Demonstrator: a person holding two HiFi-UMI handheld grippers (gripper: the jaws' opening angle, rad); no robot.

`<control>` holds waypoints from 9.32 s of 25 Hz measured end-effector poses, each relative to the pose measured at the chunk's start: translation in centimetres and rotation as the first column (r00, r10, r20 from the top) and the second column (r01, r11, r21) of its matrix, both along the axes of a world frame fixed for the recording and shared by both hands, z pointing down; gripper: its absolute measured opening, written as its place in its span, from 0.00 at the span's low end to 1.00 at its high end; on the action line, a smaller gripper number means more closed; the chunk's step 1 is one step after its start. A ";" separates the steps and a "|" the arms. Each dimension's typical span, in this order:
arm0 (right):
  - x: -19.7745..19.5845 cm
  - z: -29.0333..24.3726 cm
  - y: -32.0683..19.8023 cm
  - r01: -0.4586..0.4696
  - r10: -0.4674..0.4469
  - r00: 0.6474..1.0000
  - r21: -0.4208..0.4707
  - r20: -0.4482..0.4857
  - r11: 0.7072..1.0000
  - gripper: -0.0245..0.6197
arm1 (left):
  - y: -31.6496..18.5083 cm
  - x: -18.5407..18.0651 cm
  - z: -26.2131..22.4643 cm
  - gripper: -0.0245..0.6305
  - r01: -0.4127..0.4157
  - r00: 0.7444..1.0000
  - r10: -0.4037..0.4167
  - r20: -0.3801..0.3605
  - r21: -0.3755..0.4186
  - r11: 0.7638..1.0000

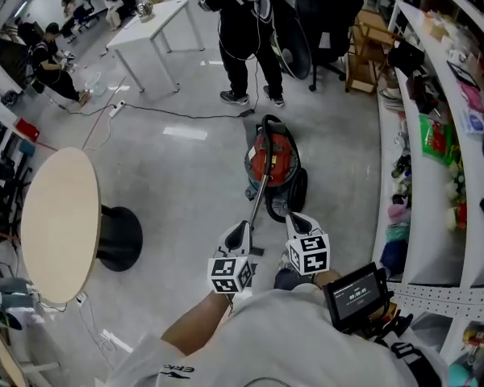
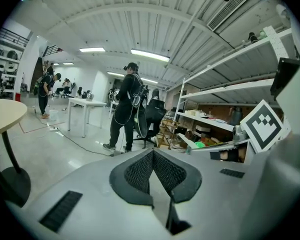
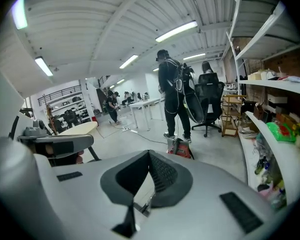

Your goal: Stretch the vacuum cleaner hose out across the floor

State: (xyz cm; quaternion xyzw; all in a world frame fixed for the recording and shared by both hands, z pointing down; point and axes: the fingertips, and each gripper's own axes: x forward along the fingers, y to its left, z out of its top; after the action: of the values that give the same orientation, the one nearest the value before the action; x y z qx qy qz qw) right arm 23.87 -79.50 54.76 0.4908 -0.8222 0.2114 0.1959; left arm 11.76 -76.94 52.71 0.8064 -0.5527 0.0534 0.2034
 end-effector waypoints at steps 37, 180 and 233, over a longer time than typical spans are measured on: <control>-1.5 14.3 -20.1 -0.071 0.054 0.995 -0.203 -0.088 0.977 0.04 | -18.6 -2.4 17.0 0.04 -0.041 0.994 0.067 0.085 -0.280 0.959; -3.5 -2.7 -19.8 -0.022 0.038 0.938 -0.050 0.345 0.999 0.28 | -15.8 9.6 14.1 0.27 -0.598 0.752 0.604 0.263 -0.113 0.794; 4.4 -8.8 13.0 -0.160 0.122 0.922 0.074 0.366 0.984 0.28 | 15.8 16.6 8.3 0.27 -0.748 0.637 0.715 0.289 0.005 0.664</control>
State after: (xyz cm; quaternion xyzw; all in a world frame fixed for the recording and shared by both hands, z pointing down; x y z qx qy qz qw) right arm 28.29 -66.47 45.93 0.5111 -0.8163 0.2689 0.0007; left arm 28.38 -61.18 61.05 0.9574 -0.2021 0.2028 0.0388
